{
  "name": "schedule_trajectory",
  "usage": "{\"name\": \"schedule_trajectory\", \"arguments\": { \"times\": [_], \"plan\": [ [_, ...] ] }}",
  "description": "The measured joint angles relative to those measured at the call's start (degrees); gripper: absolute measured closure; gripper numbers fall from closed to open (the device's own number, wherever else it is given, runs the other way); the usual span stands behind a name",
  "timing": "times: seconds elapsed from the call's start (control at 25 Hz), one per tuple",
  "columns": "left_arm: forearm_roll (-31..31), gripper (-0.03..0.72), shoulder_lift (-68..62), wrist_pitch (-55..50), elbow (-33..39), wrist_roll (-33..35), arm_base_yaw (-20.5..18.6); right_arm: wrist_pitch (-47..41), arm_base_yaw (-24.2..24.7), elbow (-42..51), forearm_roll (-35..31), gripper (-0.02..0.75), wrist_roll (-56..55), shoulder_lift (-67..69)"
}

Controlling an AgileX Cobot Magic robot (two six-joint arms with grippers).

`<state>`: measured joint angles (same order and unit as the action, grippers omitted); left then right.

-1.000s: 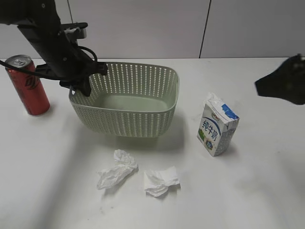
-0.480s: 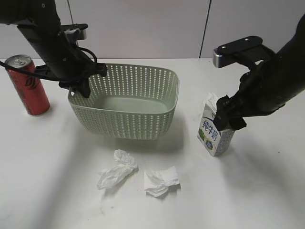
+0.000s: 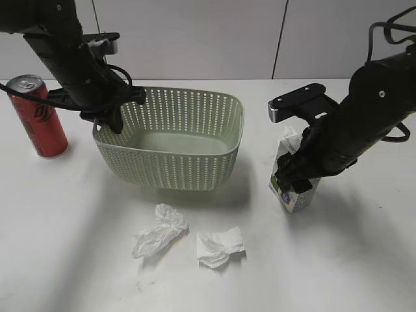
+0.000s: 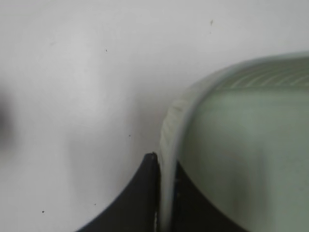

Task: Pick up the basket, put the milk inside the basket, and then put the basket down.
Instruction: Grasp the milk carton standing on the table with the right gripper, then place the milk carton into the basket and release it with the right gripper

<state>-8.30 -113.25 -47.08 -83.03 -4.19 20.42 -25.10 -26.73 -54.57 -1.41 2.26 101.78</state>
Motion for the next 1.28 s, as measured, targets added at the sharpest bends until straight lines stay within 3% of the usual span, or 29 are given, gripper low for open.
{"name": "schedule_trajectory", "arguments": {
  "times": [0.28, 0.48, 0.72, 0.88, 1.28],
  "plan": [
    [0.1, 0.688, 0.0, 0.0, 0.0, 0.0, 0.0, 2.1, 0.0, 0.0, 0.1, 0.334, 0.1, 1.5],
    [0.3, 0.688, 0.0, 0.0, 0.0, 0.0, 0.0, 2.1, 0.0, 0.0, 0.0, 0.409, 0.2, 1.5],
    [0.3, 0.688, 0.0, 0.0, 0.0, 0.0, 0.0, 0.1, 0.0, -0.1, 0.0, 0.415, 0.5, -1.3],
    [0.3, 0.688, 0.0, 0.0, 0.0, 0.0, 0.0, -6.9, 0.0, -3.0, -0.4, 0.416, 1.9, -4.9],
    [0.3, 0.688, 0.0, 0.5, 0.0, 0.0, 0.0, -24.9, -0.4, -26.2, -6.1, 0.417, 9.7, -7.1]
  ]
}}
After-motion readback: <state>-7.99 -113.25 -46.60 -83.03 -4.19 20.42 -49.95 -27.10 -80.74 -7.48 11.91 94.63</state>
